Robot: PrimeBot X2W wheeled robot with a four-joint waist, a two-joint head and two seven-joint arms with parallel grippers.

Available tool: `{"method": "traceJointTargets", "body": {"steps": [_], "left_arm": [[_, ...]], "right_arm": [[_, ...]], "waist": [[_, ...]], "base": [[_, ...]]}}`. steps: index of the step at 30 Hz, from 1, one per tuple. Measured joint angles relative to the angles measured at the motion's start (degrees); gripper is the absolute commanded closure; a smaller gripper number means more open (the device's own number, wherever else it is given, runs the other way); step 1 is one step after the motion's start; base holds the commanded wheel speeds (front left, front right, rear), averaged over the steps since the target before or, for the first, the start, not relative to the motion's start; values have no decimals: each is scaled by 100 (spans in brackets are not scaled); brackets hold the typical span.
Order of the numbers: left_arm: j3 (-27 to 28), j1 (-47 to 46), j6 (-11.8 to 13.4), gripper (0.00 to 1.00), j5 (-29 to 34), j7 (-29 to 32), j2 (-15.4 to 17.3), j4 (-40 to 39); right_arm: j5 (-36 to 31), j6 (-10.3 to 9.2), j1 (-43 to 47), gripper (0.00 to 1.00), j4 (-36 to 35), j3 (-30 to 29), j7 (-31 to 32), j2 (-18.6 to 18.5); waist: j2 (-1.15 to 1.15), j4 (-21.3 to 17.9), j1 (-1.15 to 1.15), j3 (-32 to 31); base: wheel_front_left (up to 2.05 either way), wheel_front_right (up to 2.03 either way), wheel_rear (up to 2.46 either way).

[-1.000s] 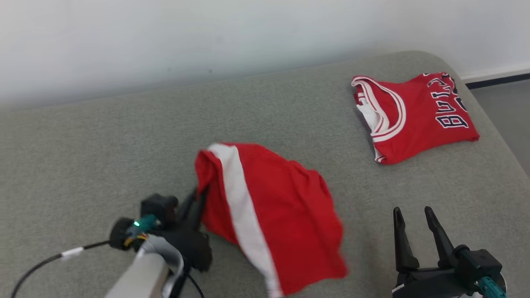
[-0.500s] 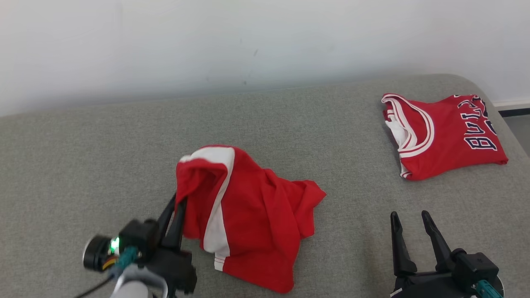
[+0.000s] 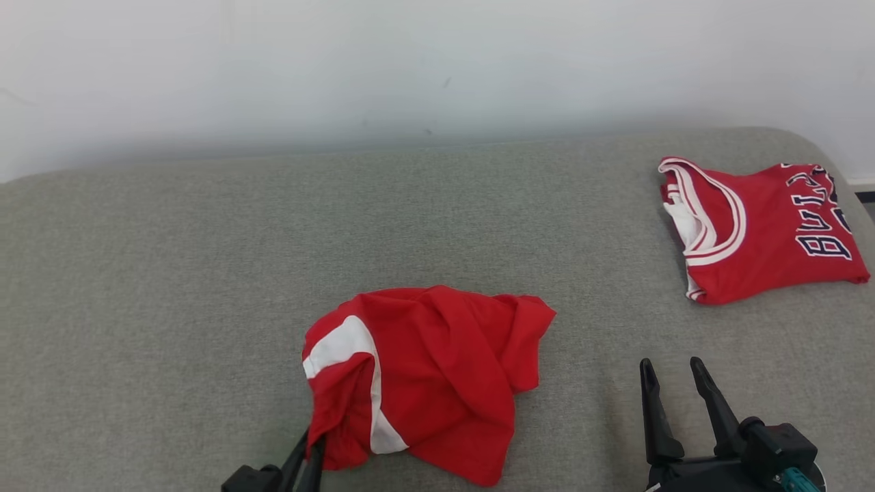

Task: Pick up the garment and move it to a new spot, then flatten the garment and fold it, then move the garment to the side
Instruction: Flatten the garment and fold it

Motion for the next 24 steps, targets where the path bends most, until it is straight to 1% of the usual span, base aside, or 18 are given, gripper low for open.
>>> {"method": "traceJointTargets", "body": {"steps": [1, 2, 6, 10, 15, 20, 24], "left_arm": [[71, -1, -27, 55, 0, 0, -18, -20], [129, -2, -31, 0, 0, 0, -37, -46], [352, 82, -81, 0, -83, 0, -146, -283], [597, 493, -91, 0, -109, 0, -230, -632], [1160, 984, -80, 0, -43, 0, -308, -1245], [1599, 1114, -83, 0, 133, 0, -355, -1700], [1825, 1163, -90, 0, 191, 0, -359, -1736]], "right_arm": [[12, 0, 3, 0, 13, 14, 0, -7], [29, 0, 4, 0, 25, 33, 0, -12], [45, 0, 24, 0, 74, 103, 0, -10], [103, 0, 88, 0, 118, 183, 0, -10], [201, 0, 209, 0, 215, 394, 0, -8], [350, 0, 293, 0, 587, 735, 0, -5], [404, 0, 259, 0, 835, 971, 0, 5]], "waist": [[0, 34, 0, -5], [0, 69, 0, -11], [0, 185, 0, -69], [0, 234, -1, -194], [0, 321, -1, -305], [0, 457, 0, -380], [0, 525, 0, -429]], "base": [[0, 0, 0], [0, 0, 0], [0, 0, 0], [0, 0, 0], [0, 0, 0], [0, 0, 0], [0, 0, 0]]}}
